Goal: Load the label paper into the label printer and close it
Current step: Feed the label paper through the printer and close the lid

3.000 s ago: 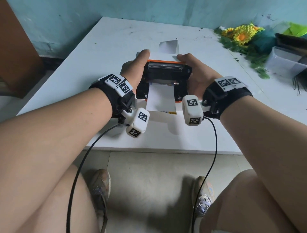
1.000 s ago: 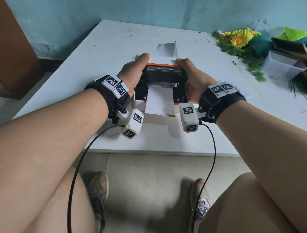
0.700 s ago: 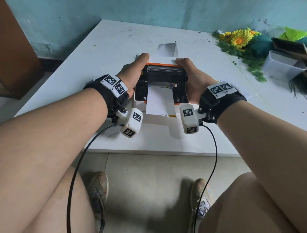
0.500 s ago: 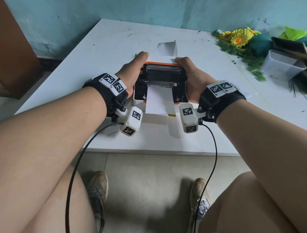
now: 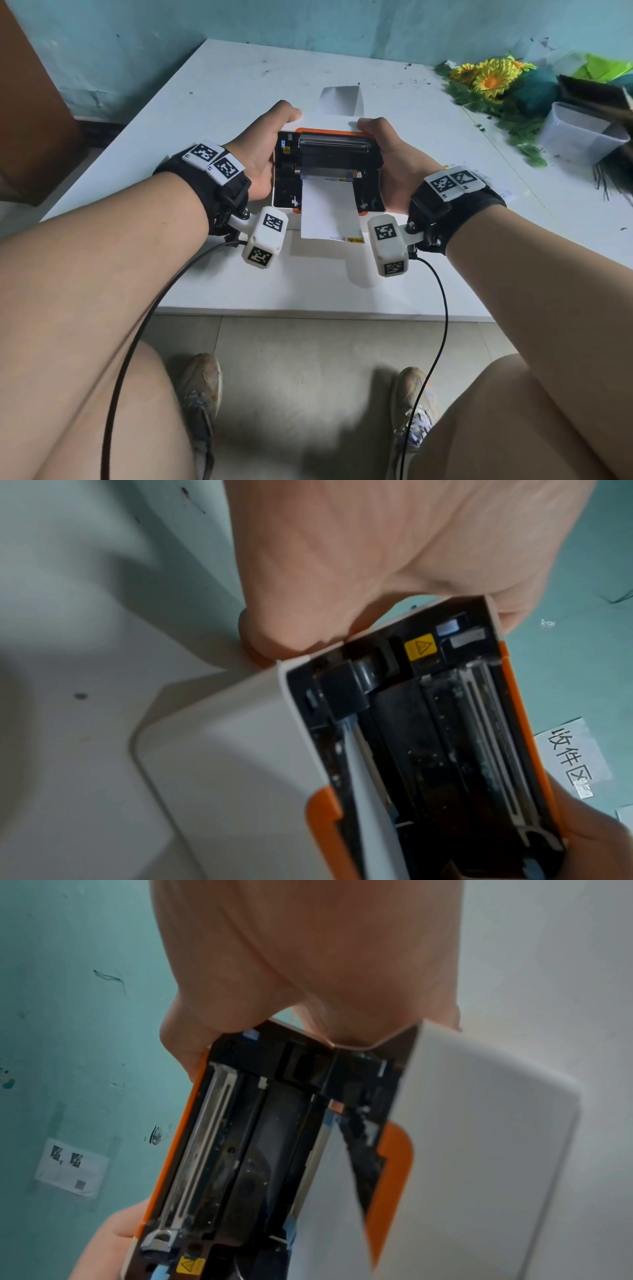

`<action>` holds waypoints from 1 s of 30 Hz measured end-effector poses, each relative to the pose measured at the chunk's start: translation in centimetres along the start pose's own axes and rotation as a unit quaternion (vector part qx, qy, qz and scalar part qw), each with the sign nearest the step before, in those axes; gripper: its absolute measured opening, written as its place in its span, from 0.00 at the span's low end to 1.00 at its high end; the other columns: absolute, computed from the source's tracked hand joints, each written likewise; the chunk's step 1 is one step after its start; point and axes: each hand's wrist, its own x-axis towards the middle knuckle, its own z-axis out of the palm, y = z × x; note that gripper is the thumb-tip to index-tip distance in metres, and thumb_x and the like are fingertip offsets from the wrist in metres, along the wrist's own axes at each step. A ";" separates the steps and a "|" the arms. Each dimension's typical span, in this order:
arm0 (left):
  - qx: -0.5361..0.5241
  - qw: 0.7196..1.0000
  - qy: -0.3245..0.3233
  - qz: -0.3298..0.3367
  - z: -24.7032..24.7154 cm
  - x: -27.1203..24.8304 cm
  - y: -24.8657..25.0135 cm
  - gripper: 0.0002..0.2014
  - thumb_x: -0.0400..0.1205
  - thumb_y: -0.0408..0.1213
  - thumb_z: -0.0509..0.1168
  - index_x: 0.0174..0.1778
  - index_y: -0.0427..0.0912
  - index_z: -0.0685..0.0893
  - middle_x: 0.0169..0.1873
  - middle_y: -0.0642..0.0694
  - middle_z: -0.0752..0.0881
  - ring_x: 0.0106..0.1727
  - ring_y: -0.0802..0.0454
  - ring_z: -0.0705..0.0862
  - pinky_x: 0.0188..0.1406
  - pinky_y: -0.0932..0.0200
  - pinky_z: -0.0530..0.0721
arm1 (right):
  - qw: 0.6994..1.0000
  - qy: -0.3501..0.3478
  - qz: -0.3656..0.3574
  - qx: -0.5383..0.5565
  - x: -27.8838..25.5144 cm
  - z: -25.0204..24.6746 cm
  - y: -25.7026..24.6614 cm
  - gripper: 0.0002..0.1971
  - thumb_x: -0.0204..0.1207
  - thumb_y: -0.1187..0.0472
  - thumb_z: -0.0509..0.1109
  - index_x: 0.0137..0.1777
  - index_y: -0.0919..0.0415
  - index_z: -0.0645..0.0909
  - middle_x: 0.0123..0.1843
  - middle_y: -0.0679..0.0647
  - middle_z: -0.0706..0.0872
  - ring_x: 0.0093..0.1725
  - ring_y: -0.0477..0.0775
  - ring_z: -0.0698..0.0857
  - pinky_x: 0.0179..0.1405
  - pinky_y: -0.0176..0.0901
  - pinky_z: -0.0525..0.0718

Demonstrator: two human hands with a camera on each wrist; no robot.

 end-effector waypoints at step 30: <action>0.004 0.999 0.014 0.029 -0.1 0.0 -0.7 0.21 0.88 0.58 0.68 0.65 0.43 0.84 0.45 0.41 0.90 0.36 0.47 0.93 0.35 0.58 0.91 | 0.996 -0.002 0.004 0.094 -1.5 0.2 -1.2 0.10 0.82 0.48 0.73 0.57 0.50 0.86 0.72 0.60 0.90 0.68 0.67 0.92 0.67 0.73 0.85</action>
